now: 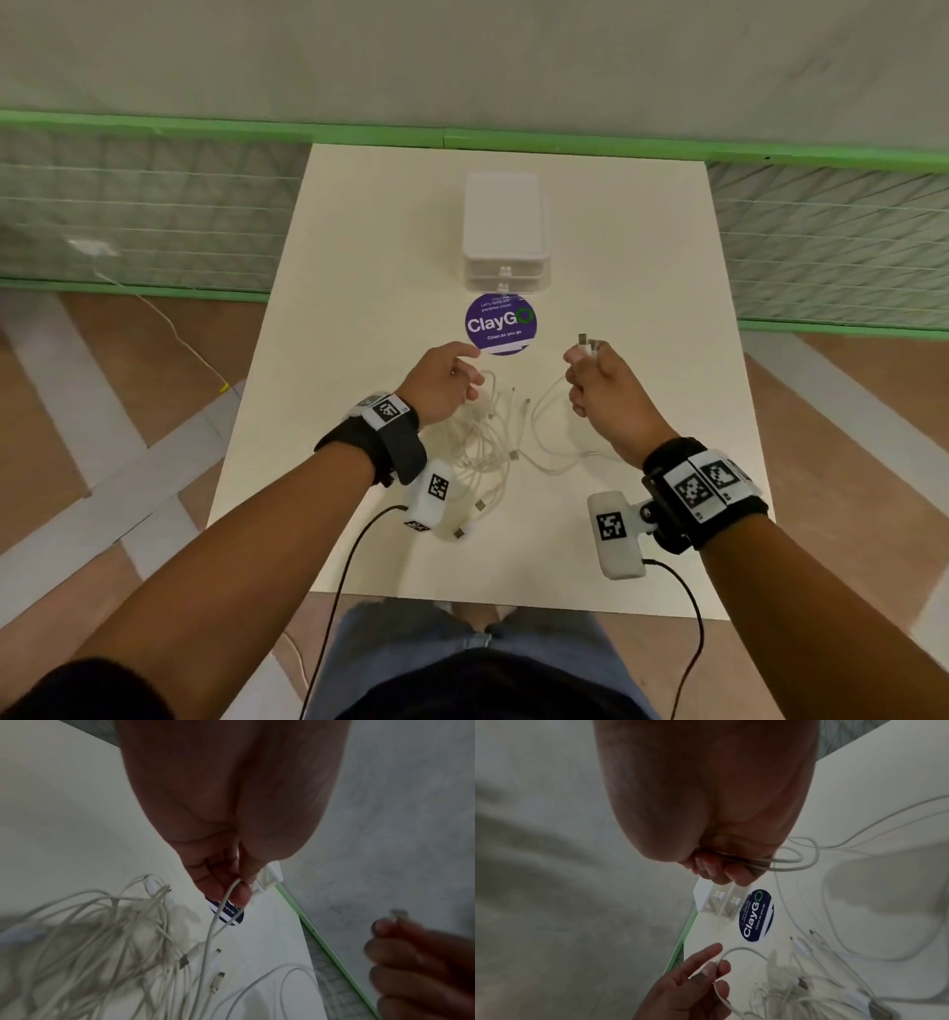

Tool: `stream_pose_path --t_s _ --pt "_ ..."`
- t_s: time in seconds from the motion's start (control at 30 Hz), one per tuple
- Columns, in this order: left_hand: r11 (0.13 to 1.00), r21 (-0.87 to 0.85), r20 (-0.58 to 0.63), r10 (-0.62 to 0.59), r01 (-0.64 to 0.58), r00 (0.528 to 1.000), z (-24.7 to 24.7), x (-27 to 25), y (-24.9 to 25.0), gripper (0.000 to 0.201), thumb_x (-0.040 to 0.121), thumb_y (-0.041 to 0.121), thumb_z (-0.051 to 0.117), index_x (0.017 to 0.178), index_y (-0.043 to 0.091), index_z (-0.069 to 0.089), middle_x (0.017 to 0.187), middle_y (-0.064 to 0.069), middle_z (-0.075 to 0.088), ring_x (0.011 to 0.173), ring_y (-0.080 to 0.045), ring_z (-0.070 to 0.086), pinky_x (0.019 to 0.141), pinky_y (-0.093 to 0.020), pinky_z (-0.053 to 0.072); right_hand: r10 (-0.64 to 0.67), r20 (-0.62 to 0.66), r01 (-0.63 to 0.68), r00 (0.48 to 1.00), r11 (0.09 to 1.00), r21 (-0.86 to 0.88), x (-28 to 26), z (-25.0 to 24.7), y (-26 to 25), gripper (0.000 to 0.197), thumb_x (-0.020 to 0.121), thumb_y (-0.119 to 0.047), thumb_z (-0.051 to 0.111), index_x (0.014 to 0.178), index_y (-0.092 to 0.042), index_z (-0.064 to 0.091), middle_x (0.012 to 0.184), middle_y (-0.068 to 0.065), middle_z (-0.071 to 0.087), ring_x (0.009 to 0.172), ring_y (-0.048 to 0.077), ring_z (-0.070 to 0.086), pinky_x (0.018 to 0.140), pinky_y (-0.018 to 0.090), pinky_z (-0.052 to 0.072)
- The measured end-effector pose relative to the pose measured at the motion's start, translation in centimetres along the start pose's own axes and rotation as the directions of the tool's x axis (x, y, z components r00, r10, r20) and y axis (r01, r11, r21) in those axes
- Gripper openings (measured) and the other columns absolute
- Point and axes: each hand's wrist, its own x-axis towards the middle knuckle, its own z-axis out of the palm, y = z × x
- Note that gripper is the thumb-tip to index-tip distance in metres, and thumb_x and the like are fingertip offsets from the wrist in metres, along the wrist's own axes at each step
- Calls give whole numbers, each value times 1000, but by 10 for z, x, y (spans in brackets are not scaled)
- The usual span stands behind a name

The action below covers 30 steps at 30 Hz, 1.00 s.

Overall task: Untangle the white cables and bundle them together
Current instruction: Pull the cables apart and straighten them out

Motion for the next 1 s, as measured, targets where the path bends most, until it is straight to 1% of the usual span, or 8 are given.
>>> stream_pose_path --t_s 0.13,0.27,0.4,0.53,0.6,0.7,0.83,1.0 --pt "989 -141 8 42 -41 999 -10 -17 7 26 99 1 50 120 7 63 94 -9 73 68 -17 63 66 -25 52 172 -7 -167 985 965 201 3 11 10 11 106 -22 42 103 -13 47 66 -6 35 48 8 29 52 25 27" --pt "935 -327 -7 140 -135 990 -13 -32 17 23 98 0 55 116 7 66 104 -11 73 75 -22 63 77 -32 56 354 75 -345 932 807 479 5 21 11 21 106 -21 40 86 -16 47 57 -5 30 40 7 25 44 21 23" --pt "918 -349 36 214 -189 976 -5 -43 24 20 97 -3 56 112 7 65 108 -12 72 78 -23 66 83 -39 56 441 265 -484 857 514 708 12 29 9 38 101 -45 47 78 -15 48 51 -6 27 37 8 25 42 20 26" --pt "935 -288 146 256 -206 956 4 -57 28 15 95 -5 58 105 3 66 99 -13 73 79 -16 67 79 -28 55 390 305 -461 869 412 786 21 29 4 52 92 -63 54 74 -14 49 50 -5 30 39 9 27 51 21 24" --pt "945 -264 189 248 -194 950 8 -61 25 16 93 -7 59 101 4 68 94 -8 75 81 -12 68 77 -23 53 358 255 -403 898 441 802 25 27 4 44 95 -56 57 78 -15 52 47 -5 34 38 9 30 47 21 28" --pt "959 -209 212 238 -194 948 8 -59 18 16 92 -7 60 101 4 69 97 -8 75 90 -14 69 83 -27 55 299 169 -312 939 536 784 24 25 -1 30 105 -34 49 82 -14 52 50 -5 34 41 8 30 47 22 29" --pt "978 -71 219 207 -196 954 7 -51 13 24 90 -2 65 110 12 66 101 -6 70 92 -17 66 82 -23 53 187 57 -179 981 742 646 15 26 -13 25 106 -26 48 82 -18 50 60 -6 43 53 9 37 53 24 32" --pt "956 133 252 222 -261 942 20 -43 16 69 80 26 81 137 36 44 138 11 47 126 -7 46 99 -23 39 -50 0 46 999 921 386 3 35 -31 30 106 -28 45 79 -17 52 63 -8 55 69 15 53 78 37 46"
